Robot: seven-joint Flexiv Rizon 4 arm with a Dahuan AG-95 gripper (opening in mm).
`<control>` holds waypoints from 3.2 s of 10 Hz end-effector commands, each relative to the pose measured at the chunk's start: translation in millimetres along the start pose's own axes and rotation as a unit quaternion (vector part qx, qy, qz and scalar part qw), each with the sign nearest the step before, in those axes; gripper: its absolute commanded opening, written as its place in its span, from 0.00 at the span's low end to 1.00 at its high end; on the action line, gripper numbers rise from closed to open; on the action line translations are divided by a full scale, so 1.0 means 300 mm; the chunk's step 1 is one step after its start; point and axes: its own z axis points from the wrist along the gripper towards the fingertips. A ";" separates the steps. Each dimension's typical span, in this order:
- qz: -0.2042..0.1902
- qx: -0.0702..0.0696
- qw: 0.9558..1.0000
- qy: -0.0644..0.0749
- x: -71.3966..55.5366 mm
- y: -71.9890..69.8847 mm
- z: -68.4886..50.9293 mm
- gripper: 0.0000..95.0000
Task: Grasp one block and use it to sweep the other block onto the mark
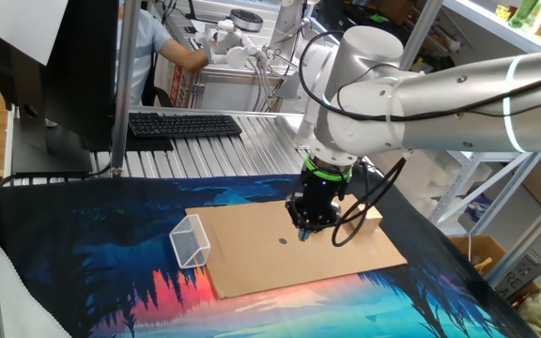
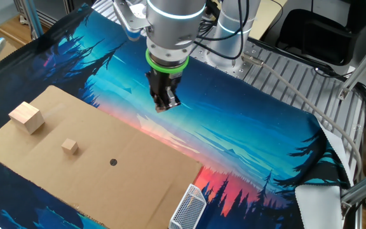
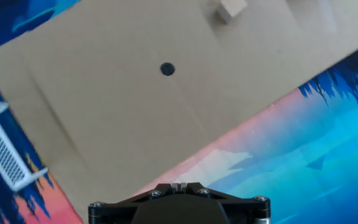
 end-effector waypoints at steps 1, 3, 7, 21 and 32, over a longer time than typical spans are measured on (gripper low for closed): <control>0.081 -0.001 0.997 -0.006 -0.050 -0.031 0.015 0.00; 0.130 -0.002 0.991 -0.005 -0.094 -0.048 0.015 0.00; 0.185 0.000 0.983 -0.007 -0.181 -0.083 0.023 0.00; 0.258 -0.006 0.966 -0.021 -0.495 -0.245 0.053 0.00; 0.314 0.030 0.947 0.052 -0.496 -0.243 0.106 0.00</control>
